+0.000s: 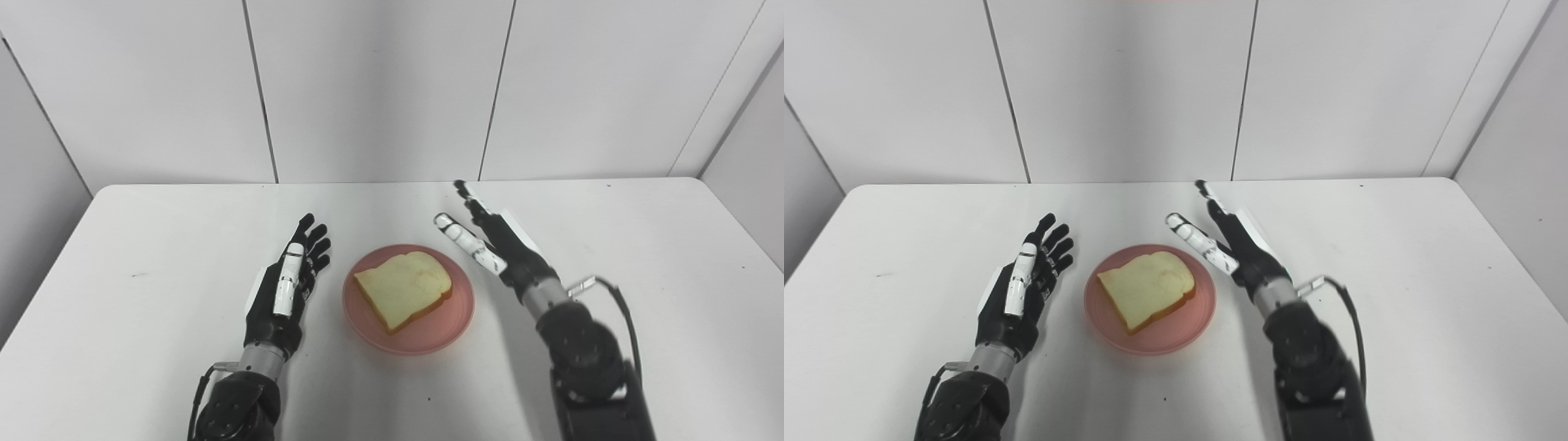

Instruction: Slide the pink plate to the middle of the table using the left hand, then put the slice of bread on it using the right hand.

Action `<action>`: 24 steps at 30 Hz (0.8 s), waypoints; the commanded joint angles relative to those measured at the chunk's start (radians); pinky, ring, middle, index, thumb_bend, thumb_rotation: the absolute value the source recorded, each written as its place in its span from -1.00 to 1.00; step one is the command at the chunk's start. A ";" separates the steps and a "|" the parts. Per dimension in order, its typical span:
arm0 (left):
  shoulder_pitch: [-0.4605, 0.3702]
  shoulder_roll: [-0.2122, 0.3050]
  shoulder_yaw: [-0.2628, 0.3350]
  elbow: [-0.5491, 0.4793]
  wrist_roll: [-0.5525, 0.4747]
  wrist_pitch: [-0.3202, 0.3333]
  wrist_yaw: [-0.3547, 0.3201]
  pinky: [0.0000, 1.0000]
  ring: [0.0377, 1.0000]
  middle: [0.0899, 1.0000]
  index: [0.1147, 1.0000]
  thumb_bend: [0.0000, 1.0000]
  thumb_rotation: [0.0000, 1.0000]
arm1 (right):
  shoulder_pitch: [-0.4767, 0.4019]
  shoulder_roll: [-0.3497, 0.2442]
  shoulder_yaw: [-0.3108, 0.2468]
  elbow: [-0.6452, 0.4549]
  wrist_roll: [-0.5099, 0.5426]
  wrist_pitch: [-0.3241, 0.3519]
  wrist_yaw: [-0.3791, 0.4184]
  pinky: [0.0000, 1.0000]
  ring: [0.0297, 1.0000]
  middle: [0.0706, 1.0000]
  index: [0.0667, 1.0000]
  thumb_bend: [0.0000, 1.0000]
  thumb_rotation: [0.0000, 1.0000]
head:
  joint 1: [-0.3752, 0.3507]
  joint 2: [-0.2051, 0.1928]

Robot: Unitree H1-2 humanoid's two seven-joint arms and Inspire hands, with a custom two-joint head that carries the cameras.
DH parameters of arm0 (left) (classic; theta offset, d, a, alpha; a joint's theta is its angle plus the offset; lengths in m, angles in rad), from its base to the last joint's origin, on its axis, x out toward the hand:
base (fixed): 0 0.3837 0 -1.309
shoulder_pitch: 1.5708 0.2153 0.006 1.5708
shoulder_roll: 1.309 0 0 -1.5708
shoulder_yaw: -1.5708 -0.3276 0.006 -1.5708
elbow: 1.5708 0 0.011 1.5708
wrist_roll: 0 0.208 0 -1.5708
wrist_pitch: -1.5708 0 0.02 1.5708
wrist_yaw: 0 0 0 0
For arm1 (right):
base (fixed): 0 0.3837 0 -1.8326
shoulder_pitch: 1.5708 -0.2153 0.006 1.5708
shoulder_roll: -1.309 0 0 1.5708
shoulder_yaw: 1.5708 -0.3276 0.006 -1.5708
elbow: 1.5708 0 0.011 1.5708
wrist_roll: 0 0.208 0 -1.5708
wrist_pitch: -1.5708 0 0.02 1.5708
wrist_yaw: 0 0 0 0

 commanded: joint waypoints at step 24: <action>-0.020 0.010 -0.013 0.070 0.053 -0.190 -0.009 0.88 0.87 0.90 0.87 -0.15 1.00 | 0.106 0.071 -0.006 0.085 0.293 -0.346 -0.265 0.99 1.00 1.00 1.00 0.36 1.00 | 0.015 -0.036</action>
